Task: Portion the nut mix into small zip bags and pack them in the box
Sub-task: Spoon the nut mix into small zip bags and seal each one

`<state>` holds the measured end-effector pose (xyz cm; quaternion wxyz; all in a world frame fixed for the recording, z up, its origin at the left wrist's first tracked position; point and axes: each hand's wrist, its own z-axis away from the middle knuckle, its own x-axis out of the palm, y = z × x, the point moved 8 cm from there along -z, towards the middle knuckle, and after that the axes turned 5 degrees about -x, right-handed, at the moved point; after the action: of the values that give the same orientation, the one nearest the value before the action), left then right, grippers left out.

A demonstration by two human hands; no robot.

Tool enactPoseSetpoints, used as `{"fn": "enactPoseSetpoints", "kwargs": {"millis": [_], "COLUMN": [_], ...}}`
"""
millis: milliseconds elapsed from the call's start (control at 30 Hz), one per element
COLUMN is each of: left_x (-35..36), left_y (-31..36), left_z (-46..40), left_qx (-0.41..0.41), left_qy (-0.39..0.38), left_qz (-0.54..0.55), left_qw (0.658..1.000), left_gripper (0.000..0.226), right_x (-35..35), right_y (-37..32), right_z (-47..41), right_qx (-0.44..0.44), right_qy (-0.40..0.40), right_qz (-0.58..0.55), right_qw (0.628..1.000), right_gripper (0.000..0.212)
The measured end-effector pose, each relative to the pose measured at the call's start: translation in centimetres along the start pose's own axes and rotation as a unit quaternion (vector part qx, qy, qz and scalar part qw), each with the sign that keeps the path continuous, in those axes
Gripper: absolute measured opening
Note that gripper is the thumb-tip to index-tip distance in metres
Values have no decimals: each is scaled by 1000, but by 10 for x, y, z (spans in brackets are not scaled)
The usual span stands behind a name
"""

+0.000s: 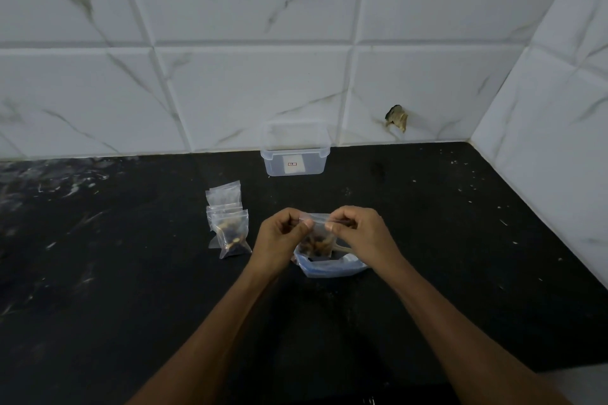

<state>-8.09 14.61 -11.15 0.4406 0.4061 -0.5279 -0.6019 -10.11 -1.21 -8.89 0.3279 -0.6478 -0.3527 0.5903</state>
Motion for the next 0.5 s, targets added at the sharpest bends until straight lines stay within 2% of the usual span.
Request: {"fn": "enactPoseSetpoints", "kwargs": {"millis": [200,500], "left_x": [6,6], "left_y": [8,6], "left_z": [0,1], "left_qx": [21,15], "left_qy": [-16,-17], "left_qz": [-46,-49], "left_qw": [999,999], "left_gripper": [10,9], "right_x": [-3,5], "right_y": [-5,-12], "right_z": [0,3], "right_qx": [-19,-31], "right_qy": [11,-30], "right_qz": [19,15], "right_qw": [1000,999], "right_gripper": [7,9]}}
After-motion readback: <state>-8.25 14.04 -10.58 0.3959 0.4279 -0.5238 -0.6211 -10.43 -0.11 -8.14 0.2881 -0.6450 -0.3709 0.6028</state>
